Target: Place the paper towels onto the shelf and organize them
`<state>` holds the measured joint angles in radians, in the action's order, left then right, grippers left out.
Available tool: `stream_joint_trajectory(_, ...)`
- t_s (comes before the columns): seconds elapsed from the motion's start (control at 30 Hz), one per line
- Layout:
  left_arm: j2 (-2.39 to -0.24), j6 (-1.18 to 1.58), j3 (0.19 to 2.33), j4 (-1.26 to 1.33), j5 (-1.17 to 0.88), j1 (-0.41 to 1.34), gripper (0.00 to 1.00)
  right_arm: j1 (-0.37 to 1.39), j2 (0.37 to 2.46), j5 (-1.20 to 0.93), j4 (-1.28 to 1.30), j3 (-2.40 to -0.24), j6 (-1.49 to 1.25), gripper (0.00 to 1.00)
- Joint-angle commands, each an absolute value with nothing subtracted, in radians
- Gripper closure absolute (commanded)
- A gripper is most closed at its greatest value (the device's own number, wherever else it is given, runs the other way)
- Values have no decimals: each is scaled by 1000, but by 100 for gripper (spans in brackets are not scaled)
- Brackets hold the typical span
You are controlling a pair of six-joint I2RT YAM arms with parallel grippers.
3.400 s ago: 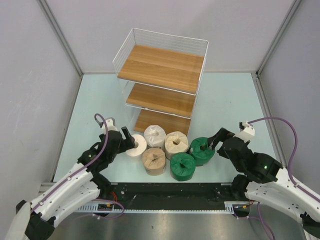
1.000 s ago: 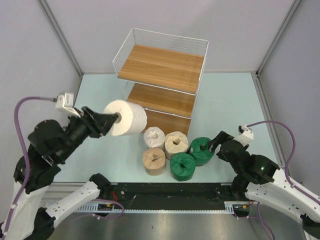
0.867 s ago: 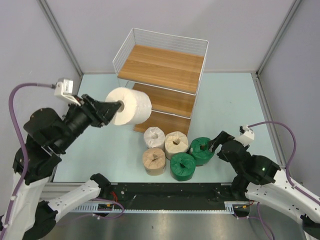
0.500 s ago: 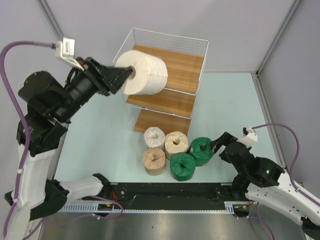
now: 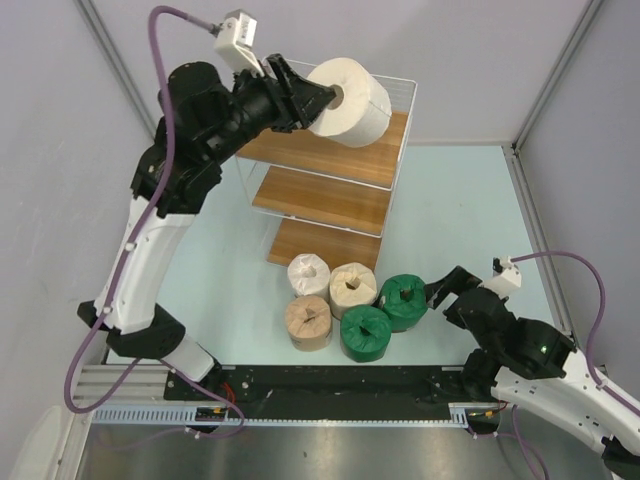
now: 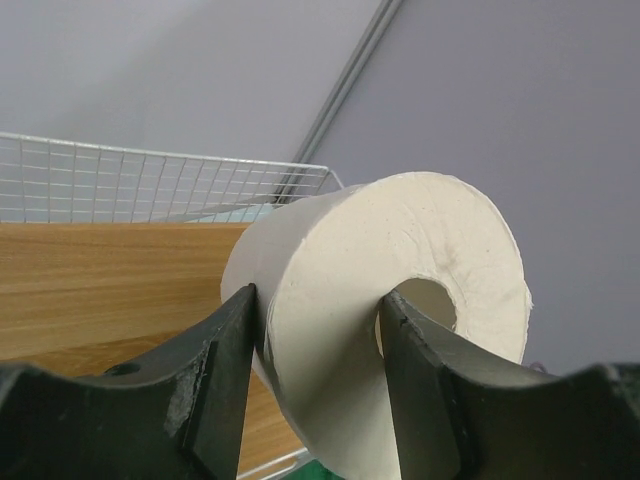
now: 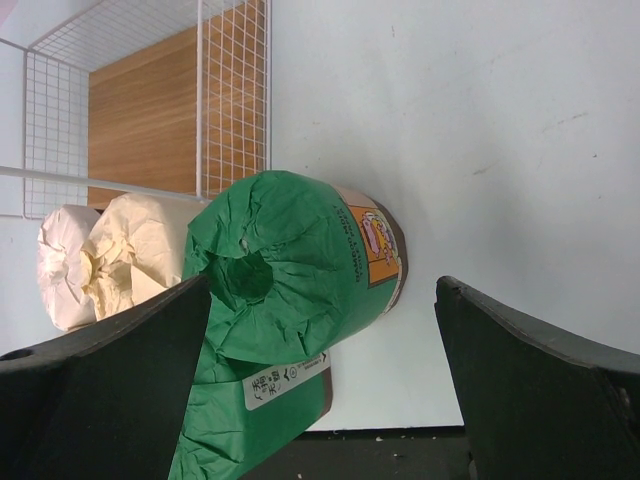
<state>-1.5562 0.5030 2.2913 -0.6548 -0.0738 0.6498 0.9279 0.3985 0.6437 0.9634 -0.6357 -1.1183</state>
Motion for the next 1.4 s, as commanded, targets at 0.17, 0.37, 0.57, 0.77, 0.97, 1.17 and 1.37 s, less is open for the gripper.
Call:
stream_joint_trajectory(0.17,-1562,462,2344,-621,-3,657,46,930,391,692,966,-634,-1147,0)
stream_joint_trajectory(0.37,-1557,430,2344,-640,66,657,46,930,403,699,962,-635,-1144,0)
stream_joint_trajectory(0.57,-1571,422,2347,-669,75,657,45,930,411,701,963,-635,-1140,0)
stream_joint_trajectory(0.77,-1575,413,2345,-689,69,657,45,928,416,706,962,-635,-1135,0)
stream_joint_trajectory(0.97,-1578,405,2345,-703,66,657,40,927,420,703,963,-635,-1135,0)
stream_joint_trajectory(1.17,-1595,399,2344,-700,57,657,26,928,419,701,960,-635,-1137,0)
stream_joint_trajectory(1.37,-1603,393,2345,-703,57,657,19,928,410,701,963,-634,-1135,0)
